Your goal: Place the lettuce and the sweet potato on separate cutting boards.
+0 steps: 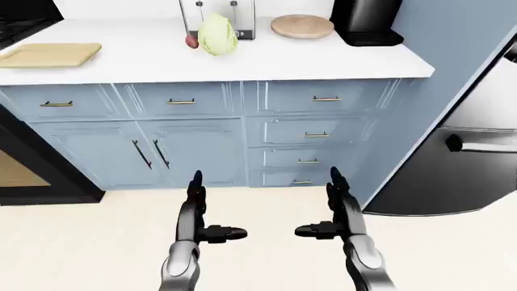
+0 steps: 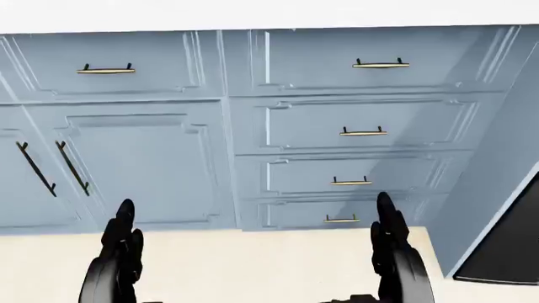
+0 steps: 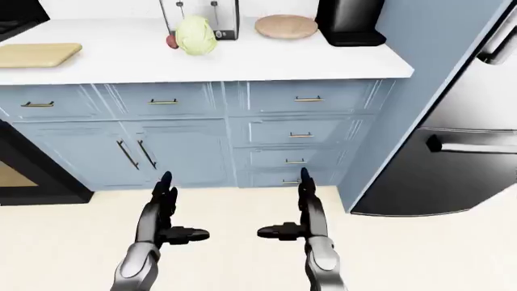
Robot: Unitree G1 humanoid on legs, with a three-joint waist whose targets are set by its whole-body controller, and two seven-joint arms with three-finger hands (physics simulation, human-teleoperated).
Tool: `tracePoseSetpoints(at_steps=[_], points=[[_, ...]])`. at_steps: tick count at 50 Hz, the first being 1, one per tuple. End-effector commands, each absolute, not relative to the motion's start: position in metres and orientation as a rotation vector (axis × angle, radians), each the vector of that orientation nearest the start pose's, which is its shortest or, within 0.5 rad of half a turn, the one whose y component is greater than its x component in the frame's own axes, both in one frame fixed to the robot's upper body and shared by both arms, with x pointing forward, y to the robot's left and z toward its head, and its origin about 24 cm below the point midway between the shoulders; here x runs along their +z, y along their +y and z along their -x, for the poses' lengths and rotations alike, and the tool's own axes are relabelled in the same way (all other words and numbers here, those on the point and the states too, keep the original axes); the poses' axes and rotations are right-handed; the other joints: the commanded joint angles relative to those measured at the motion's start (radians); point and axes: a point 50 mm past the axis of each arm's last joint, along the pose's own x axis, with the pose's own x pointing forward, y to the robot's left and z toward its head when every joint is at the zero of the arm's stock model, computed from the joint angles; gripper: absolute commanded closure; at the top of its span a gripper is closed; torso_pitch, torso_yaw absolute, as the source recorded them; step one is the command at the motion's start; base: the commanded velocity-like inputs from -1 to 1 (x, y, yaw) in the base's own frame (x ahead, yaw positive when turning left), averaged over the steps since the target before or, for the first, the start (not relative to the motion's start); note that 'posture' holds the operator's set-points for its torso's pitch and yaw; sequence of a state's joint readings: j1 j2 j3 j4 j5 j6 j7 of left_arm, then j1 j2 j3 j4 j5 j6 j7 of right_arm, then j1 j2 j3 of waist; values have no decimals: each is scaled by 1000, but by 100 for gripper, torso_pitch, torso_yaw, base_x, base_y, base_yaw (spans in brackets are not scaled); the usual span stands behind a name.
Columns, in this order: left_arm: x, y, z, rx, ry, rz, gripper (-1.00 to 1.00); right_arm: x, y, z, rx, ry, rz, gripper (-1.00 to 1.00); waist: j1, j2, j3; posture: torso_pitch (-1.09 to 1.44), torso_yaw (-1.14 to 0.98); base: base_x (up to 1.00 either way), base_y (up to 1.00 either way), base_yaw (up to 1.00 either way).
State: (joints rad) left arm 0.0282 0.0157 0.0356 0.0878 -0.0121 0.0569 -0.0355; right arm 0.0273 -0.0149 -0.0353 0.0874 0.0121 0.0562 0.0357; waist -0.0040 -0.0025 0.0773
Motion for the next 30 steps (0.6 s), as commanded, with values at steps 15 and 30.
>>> tracePoseSetpoints(at_steps=[15,30], points=[[94,174,-256,10,-59,-100,-100,99,-171,-252,12,-24,198,-100,11,-6,-83,0,0,0,0,0],[164,196,-254,51,-143,-139,-100,171,-180,-245,72,-110,323,-100,6,8,-70,0,0,9,0,0]])
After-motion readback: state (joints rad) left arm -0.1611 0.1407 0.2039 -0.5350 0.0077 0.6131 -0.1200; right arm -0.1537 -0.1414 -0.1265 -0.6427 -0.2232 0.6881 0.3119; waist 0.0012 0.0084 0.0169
